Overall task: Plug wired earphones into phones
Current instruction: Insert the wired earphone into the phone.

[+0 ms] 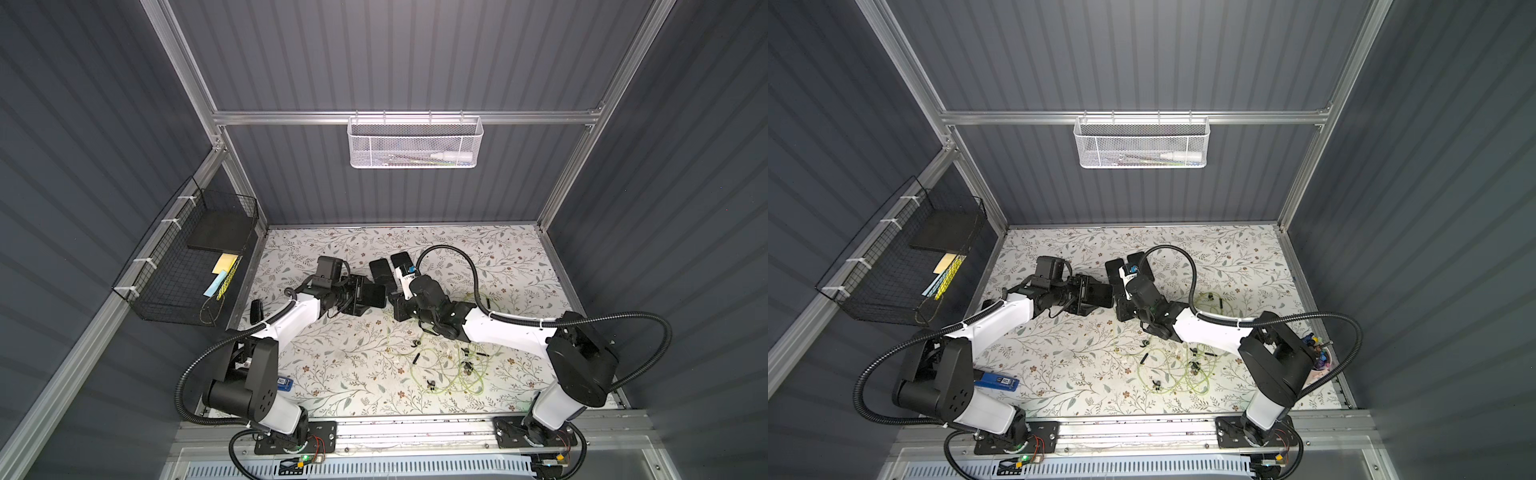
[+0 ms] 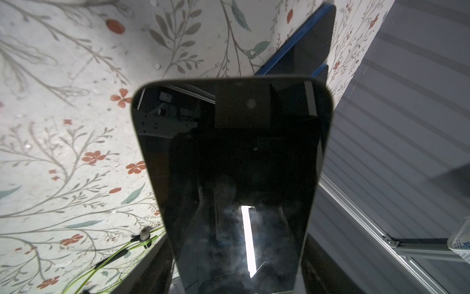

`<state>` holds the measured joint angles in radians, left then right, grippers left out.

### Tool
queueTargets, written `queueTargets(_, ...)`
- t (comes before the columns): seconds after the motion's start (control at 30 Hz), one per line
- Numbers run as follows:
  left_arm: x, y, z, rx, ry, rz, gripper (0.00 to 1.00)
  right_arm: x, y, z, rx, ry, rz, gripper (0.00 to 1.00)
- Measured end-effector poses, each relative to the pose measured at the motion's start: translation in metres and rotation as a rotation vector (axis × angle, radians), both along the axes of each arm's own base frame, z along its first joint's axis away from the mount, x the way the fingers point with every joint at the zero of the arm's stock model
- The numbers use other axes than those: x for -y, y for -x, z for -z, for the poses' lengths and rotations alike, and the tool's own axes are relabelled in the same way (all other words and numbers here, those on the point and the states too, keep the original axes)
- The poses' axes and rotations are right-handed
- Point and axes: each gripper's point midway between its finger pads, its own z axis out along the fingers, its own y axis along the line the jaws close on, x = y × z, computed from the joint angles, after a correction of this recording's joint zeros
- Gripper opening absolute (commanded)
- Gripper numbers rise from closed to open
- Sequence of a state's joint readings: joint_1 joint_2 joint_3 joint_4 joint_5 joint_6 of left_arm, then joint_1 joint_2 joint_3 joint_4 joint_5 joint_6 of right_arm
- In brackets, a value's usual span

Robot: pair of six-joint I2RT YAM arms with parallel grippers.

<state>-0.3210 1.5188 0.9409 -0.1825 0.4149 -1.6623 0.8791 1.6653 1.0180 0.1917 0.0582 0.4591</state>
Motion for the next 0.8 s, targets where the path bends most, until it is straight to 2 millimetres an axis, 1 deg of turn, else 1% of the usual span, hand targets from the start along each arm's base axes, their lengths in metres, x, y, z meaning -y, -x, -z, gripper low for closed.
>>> queueTargets(0.33,-0.001,-0.001,0.0,-0.004,-0.002,-0.016,0.0,-0.006,-0.001,0.001,0.008,0.002,0.001,0.0)
queueTargets(0.67,-0.006,-0.003,0.009,-0.018,-0.007,-0.057,0.0,-0.013,-0.006,0.012,0.014,-0.007,0.003,0.0)
queueTargets(0.7,-0.007,-0.003,0.009,-0.018,-0.012,-0.06,0.0,-0.013,-0.006,0.013,0.013,-0.008,0.003,0.04)
queueTargets(0.73,-0.008,-0.003,0.01,-0.019,-0.016,-0.061,0.0,-0.013,-0.006,0.013,0.012,-0.008,0.003,0.11)
queueTargets(0.77,-0.009,-0.002,0.01,-0.021,-0.02,-0.058,0.0,-0.013,-0.006,0.013,0.009,-0.008,-0.001,0.22)
queueTargets(0.8,-0.009,-0.001,0.011,-0.021,-0.022,-0.051,0.0,-0.014,-0.005,0.014,0.002,-0.011,-0.006,0.31)
